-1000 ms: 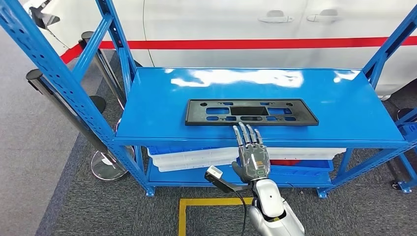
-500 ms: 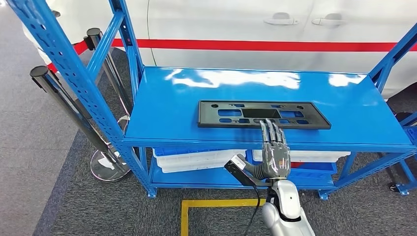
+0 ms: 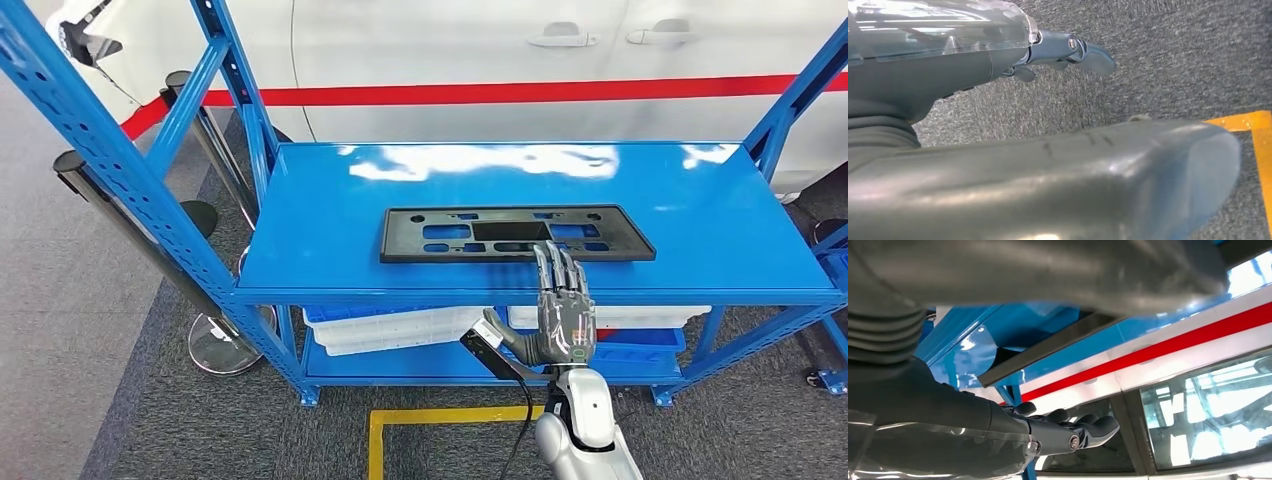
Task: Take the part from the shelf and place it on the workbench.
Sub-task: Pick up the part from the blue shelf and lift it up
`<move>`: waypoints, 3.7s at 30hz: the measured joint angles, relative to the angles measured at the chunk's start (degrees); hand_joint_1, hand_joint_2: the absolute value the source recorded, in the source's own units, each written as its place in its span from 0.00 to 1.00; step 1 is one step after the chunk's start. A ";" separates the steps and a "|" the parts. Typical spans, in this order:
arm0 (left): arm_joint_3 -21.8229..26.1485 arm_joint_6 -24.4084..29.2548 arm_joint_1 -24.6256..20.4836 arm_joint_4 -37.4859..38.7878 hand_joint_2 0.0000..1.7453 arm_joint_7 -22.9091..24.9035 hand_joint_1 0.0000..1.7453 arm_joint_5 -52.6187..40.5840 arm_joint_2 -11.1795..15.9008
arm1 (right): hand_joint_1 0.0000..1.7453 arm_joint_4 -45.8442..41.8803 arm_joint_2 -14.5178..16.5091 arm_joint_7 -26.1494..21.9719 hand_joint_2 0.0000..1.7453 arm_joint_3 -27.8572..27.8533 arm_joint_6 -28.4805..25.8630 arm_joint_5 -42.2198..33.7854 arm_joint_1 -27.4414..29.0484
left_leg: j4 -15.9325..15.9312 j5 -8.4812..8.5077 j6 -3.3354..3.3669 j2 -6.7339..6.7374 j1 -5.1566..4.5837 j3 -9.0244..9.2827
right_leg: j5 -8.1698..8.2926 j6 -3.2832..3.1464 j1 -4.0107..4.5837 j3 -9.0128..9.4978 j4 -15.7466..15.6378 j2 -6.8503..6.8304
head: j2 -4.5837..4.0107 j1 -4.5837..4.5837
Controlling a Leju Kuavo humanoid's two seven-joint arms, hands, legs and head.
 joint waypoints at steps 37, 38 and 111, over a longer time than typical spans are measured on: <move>1.70 1.31 -0.10 0.10 0.00 0.68 0.00 -0.03 -0.17 | 0.00 13.07 3.21 2.47 1.00 2.98 -0.95 7.91 -10.35 | -14.24 7.67 0.63 -0.04 -0.03 6.29 | -0.47 0.83 0.28 -0.03 0.76 0.36 | 0.00 -0.02; 1.70 1.27 -0.16 0.11 0.00 0.71 0.00 -0.15 -0.17 | 0.00 13.29 3.25 2.64 1.00 2.99 -0.88 8.09 -10.57 | -15.21 7.68 0.94 -0.07 -0.11 6.69 | -0.59 1.09 0.38 -0.13 0.91 0.37 | 0.00 -0.02; 0.58 1.09 -0.83 0.14 0.00 2.67 0.00 -4.60 -0.90 | 1.00 28.51 1.41 9.76 1.00 4.94 4.73 13.64 -20.40 | -16.62 8.31 2.66 -0.02 0.05 7.67 | -2.64 3.50 -0.61 -5.23 10.50 0.48 | 0.00 0.00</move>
